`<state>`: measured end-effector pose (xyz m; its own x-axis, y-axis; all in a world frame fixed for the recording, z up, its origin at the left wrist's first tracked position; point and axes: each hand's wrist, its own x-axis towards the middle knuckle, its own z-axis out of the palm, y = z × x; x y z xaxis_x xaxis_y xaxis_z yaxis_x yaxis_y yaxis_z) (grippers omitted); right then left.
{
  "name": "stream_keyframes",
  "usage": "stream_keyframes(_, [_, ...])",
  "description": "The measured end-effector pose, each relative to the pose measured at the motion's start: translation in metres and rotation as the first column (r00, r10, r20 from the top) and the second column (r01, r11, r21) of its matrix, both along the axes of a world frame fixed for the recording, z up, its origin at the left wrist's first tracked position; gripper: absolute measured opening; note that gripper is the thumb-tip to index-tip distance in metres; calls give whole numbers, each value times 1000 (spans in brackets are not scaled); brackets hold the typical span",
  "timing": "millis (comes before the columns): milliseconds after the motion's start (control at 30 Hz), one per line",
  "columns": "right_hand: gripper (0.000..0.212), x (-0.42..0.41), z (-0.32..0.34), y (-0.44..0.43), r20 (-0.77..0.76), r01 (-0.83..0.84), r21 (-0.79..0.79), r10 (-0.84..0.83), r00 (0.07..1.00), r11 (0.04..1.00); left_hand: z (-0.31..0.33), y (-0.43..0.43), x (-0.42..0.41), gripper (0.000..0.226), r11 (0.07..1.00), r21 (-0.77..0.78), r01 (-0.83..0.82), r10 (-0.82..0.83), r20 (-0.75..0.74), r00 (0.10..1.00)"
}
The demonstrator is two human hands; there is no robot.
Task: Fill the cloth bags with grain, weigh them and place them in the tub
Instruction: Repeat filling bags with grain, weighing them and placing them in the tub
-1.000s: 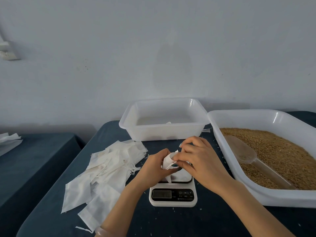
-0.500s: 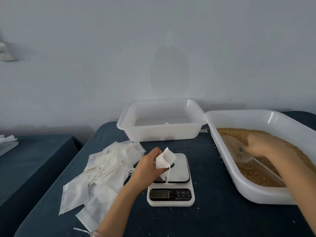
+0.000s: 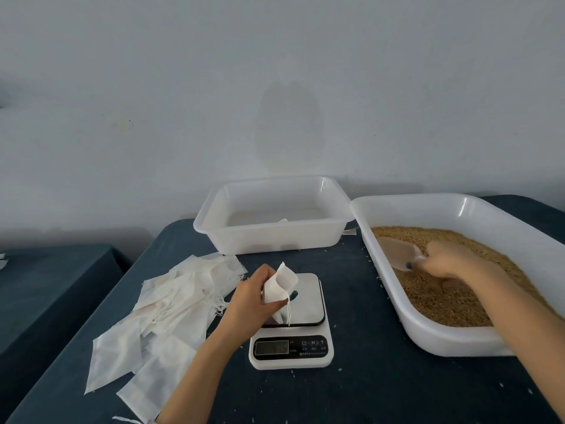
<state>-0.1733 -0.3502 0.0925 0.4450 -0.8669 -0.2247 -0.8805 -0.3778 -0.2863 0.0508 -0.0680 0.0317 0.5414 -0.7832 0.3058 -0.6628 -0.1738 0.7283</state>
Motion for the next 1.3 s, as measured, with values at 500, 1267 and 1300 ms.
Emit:
stream_keyframes(500, [34,25,-10,4,-70,-113,-83,108,992,990,-2,4,1,38,1000,-9,-5,5,-25,1000])
stream_keyframes(1267, [26,-12,19,-19,288,-115,-238,183,940,964,1,-4,-1,21,996,-74,-40,21,-239,971])
stream_keyframes(1300, [20,-13,23,-14,296,-150,-270,230,927,951,1,-4,-1,22,997,-71,-37,19,-238,971])
